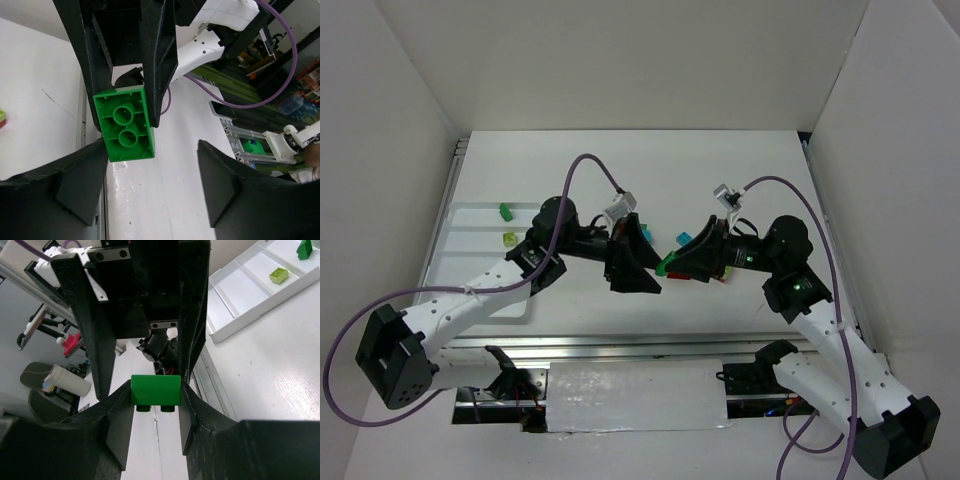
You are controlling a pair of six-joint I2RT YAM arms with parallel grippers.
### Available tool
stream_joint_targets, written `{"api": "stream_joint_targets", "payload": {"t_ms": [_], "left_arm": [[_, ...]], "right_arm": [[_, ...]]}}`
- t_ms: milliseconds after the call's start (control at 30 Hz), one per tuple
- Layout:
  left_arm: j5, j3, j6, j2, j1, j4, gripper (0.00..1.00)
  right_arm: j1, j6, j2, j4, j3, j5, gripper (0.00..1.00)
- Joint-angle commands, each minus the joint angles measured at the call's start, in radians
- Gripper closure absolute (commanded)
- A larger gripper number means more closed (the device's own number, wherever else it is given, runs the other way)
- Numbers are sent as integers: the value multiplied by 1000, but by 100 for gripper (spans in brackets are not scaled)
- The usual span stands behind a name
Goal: Sort the legos into containers by color
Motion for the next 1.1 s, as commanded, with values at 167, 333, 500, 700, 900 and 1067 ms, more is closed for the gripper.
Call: {"api": "stream_joint_targets", "payload": {"t_ms": [167,333,500,700,900,1067], "left_arm": [[30,64,-16,37,-19,99,33],[30,84,-27,48,-20,105,80],[-12,130,34,57,-14,-14,100],[-240,144,-17,82,214,-259,100],[-756,101,-64,71,489,-534,100],[-1168,161,-71,149,576,-657,100]], "right_arm": [[4,-2,-6,66,17,-42,99],[7,-27,-3,49,11,-37,97],[5,-39,-17,20,-1,1,0],[-16,-63,-48,-239,35,429,0],[-53,7,-77,-252,-20,552,0],[-52,-3,-65,-250,-26,482,0]]}}
